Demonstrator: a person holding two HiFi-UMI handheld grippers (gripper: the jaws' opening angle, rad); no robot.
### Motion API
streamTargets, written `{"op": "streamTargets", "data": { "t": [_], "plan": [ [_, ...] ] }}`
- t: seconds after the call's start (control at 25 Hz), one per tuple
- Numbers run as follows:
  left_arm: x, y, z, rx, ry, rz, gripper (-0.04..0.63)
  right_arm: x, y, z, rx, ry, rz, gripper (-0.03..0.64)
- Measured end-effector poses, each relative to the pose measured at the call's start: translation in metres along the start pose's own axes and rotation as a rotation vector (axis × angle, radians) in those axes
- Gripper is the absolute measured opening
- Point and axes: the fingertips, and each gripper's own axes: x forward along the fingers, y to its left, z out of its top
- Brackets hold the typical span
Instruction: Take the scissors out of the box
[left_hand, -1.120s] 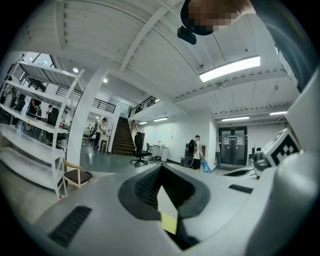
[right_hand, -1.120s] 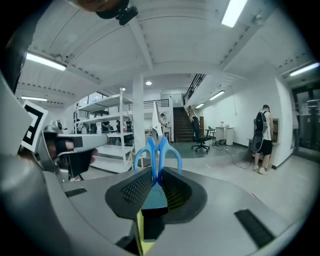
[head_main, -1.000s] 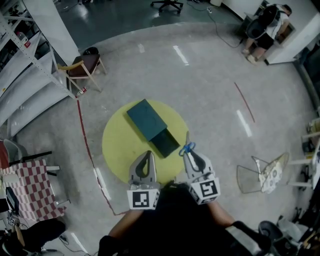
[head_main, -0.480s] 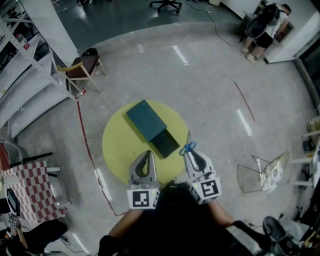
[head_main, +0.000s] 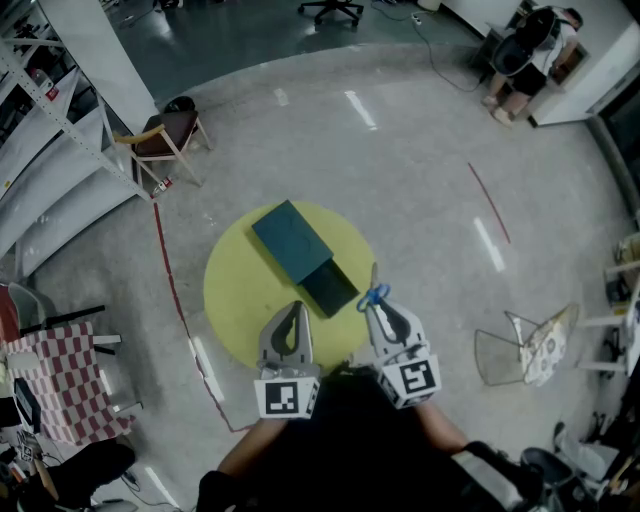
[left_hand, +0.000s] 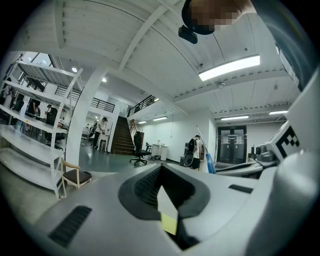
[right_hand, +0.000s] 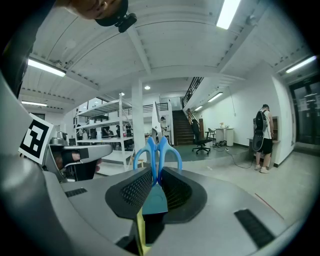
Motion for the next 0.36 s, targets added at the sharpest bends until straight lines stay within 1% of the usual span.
{"op": "streamTargets", "data": {
  "t": [0.16, 0.36],
  "plan": [
    [0.0007, -0.0021, -0.0013, 0.000, 0.004, -0.003, -0.002, 0.0000, -0.0013, 0.0010, 0.009, -0.008, -0.002, 0.063],
    [0.0024, -0.0056, -0.0029, -0.001, 0.000, -0.002, -0.002, -0.0014, -0.0041, -0.0048, -0.001, 0.011, 0.004, 0.063]
  ]
}}
